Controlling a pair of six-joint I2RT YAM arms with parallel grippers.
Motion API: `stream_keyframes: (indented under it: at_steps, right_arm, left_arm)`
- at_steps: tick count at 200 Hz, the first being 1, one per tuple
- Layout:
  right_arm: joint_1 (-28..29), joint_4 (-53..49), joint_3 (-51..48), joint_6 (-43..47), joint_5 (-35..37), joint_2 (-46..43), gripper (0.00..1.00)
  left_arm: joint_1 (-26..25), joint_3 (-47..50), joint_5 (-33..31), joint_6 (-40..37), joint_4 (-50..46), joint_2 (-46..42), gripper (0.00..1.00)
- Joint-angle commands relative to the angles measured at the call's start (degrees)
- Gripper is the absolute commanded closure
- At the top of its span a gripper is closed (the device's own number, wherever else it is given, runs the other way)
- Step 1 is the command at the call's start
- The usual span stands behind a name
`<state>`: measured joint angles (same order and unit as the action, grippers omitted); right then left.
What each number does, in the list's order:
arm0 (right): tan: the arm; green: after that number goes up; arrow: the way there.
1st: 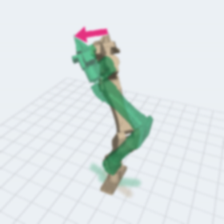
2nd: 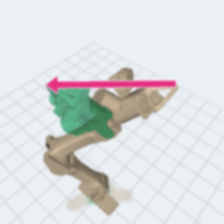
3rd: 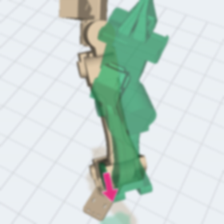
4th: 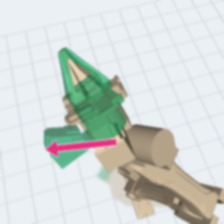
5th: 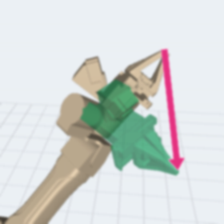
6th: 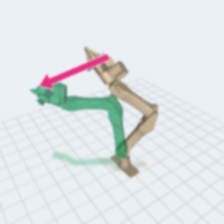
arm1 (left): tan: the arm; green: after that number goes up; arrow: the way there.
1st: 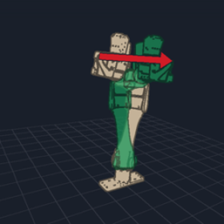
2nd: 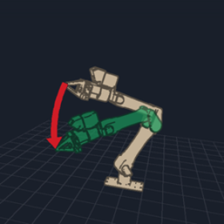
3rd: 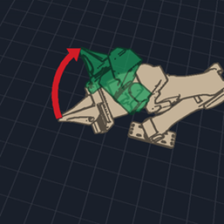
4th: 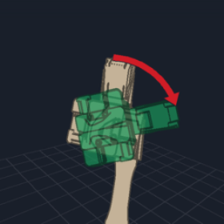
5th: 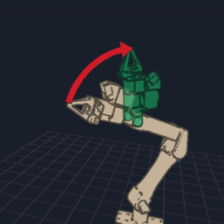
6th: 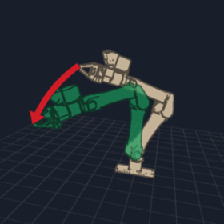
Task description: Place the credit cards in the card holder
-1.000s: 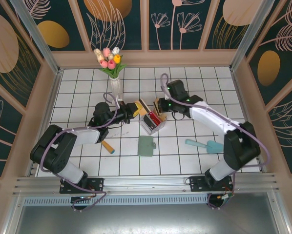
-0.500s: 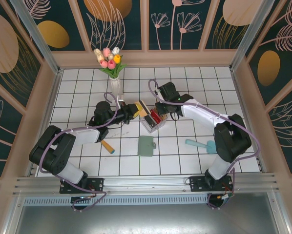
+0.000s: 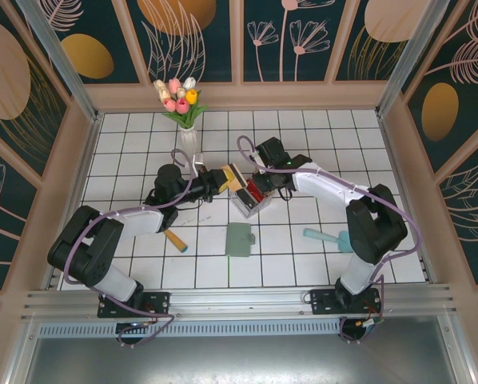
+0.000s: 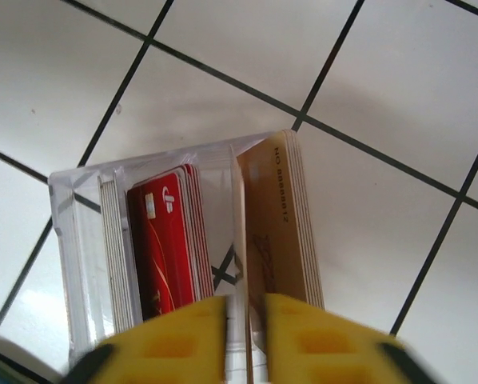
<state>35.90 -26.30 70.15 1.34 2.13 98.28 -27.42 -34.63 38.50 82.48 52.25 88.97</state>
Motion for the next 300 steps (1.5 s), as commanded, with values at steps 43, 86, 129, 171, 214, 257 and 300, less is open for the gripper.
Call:
stream_keyframes:
  at_steps: [43,86,129,171,214,257,300]
  right_arm:
    - [-0.4,-0.7,1.1,-2.5,4.1,-1.6,0.71]
    - [-0.5,0.6,1.2,-7.1,4.7,-6.6,0.61]
    - [-4.1,6.9,-2.5,-18.4,-10.6,-17.6,0.47]
    - [-7.2,14.8,-5.8,-26.1,-39.9,-20.5,0.44]
    - [-7.0,18.1,-7.7,-29.2,-44.8,-19.6,0.45]
    - [-6.2,17.5,-7.6,-28.7,-46.7,-16.7,0.5]
    - [-6.2,17.0,-7.4,-28.6,-45.1,-16.0,0.77]
  left_arm:
    - [0.2,-0.9,1.0,-1.8,0.2,-0.7,1.0]
    - [0.2,-1.1,1.8,-2.7,0.0,-1.1,1.0]
    - [0.2,-1.7,5.0,-2.9,4.1,-0.8,0.99]
    - [0.1,-3.3,9.4,-3.6,7.6,-1.2,0.97]
    - [-0.1,-4.2,11.3,-2.7,11.2,-2.1,0.96]
    - [-0.2,-3.6,11.4,0.9,17.6,-2.0,0.95]
    - [-0.3,-3.0,11.6,5.6,24.8,-0.5,0.92]
